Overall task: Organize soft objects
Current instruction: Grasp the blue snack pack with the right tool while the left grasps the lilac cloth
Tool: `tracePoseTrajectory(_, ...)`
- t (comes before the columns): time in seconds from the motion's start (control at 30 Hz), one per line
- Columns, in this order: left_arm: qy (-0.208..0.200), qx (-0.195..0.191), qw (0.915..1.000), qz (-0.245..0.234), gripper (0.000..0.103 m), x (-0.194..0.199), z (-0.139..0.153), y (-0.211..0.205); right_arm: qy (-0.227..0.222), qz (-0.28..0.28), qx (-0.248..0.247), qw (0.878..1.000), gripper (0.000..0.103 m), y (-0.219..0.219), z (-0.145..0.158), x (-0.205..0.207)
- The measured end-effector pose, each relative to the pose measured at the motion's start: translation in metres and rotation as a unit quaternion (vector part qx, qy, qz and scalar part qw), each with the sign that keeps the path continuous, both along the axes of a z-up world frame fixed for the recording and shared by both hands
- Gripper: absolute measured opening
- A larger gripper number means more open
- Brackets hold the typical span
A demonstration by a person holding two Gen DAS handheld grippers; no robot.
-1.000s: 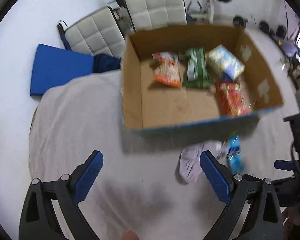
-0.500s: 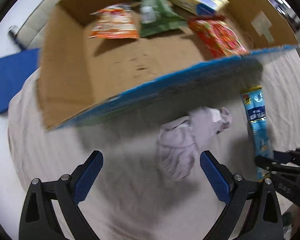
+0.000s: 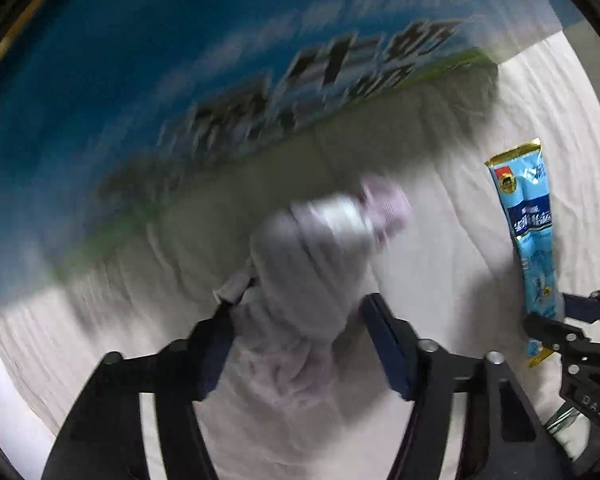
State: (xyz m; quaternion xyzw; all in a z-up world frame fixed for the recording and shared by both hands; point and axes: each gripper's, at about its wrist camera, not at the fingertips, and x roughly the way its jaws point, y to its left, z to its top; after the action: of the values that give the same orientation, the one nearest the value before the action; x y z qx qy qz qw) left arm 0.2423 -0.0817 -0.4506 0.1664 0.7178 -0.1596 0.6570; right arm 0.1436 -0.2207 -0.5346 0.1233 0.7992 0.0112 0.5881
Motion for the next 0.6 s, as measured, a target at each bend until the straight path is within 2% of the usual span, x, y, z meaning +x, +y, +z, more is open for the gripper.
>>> tracePoseTrajectory(0.03,0.009,-0.006,0.9998,0.018,0.047,-0.004,0.0,0.005,0.0,-0.003,0.003,1.0,0.031,-0.005,0.001,-0.001)
tracePoseTrajectory(0.17,0.048,-0.047,0.9924,0.103,0.042,-0.023,0.002,0.03,0.006,-0.011,0.015,1.0,0.031,-0.005,0.003,-0.004)
tracePoseTrajectory(0.27,0.066,-0.068,0.9838,0.152,0.041,-0.037,0.002,0.046,0.011,-0.003,0.019,1.0,0.031,-0.003,0.003,-0.008)
tracePoseTrajectory(0.4,0.069,-0.084,0.9733,0.202,0.042,-0.044,0.014,0.058,0.016,0.012,0.02,1.0,0.031,0.007,-0.002,-0.006)
tracePoseTrajectory(0.5,0.068,-0.099,0.9681,0.22,0.043,-0.051,0.03,0.071,0.019,0.019,0.015,1.0,0.039,0.013,-0.004,0.006)
tracePoseTrajectory(0.53,0.061,-0.096,0.9689,0.22,0.045,-0.052,0.039,0.075,0.014,0.018,0.019,1.0,0.048,0.014,-0.002,0.009)
tracePoseTrajectory(0.57,0.053,-0.096,0.9699,0.217,0.048,-0.053,0.047,0.077,0.005,0.014,0.02,1.0,0.058,0.013,0.002,0.013)
tracePoseTrajectory(0.6,0.042,-0.095,0.971,0.215,0.058,-0.049,0.056,0.079,-0.003,0.011,0.018,1.0,0.062,0.011,0.006,0.014)
